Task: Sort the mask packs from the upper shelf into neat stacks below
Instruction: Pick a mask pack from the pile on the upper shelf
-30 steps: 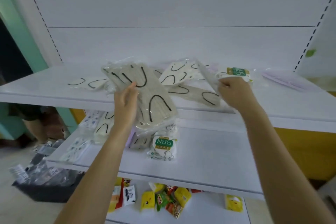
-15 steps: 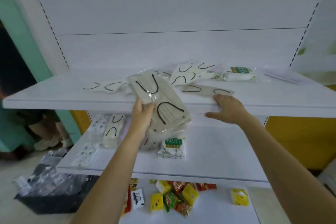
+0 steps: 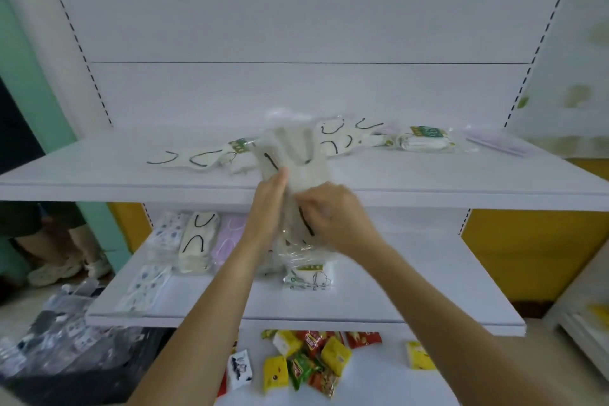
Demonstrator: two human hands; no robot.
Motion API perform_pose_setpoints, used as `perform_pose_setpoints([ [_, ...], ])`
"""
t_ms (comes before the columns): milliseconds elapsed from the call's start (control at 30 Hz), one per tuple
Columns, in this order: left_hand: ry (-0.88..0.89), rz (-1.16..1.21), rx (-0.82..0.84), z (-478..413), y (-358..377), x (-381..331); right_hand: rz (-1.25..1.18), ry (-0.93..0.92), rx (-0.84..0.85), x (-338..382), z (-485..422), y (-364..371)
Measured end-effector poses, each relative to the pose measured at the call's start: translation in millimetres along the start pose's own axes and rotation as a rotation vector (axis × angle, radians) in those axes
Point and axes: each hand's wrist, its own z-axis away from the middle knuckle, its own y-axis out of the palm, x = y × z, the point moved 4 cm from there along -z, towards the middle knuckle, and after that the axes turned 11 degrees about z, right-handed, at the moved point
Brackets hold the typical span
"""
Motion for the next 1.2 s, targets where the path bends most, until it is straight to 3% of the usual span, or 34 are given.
perform_pose_setpoints([
  [67,0.005,-0.084,-0.037,-6,-6,-1,-0.026,-0.128,0.105,15,0,19],
  [100,0.007,-0.108,-0.057,-11,-12,-1,-0.108,-0.104,0.148,13,-4,19],
  [167,0.018,-0.159,-0.066,-21,-25,-1,-0.323,0.037,0.169,0,-18,10],
  [233,0.020,-0.173,-0.077,-32,-38,-6,-0.339,0.171,0.103,-29,-48,0],
  [300,0.034,-0.137,-0.099,-43,-46,-13,-0.193,0.218,0.163,-60,-84,2],
  [433,0.128,-0.139,-0.129,-73,-56,-28,0.016,0.129,0.452,-116,-128,39],
  [500,0.171,-0.170,-0.173,-92,-57,-33,0.277,0.126,0.551,-151,-142,46],
  [600,0.227,-0.170,-0.179,-118,-45,-39,0.596,0.245,0.518,-205,-155,32],
  [700,0.217,-0.168,-0.159,-143,-38,-35,0.697,0.360,0.423,-236,-169,22],
  [767,0.182,-0.277,-0.153,-157,-31,-29,0.634,0.310,0.335,-226,-178,26],
  [833,0.144,-0.367,-0.166,-176,-31,-17,0.540,0.134,0.360,-204,-183,38],
  [933,0.069,-0.387,-0.199,-195,-33,-6,0.459,-0.064,0.675,-173,-175,62],
  [1000,0.018,-0.346,-0.214,-204,-43,1,0.447,-0.126,0.707,-157,-167,73],
  [1100,0.025,-0.348,-0.236,-210,-60,-1,0.426,-0.177,0.684,-152,-162,74],
  [1200,0.023,-0.341,-0.282,-215,-82,-4,0.320,-0.163,0.461,-154,-169,75],
])
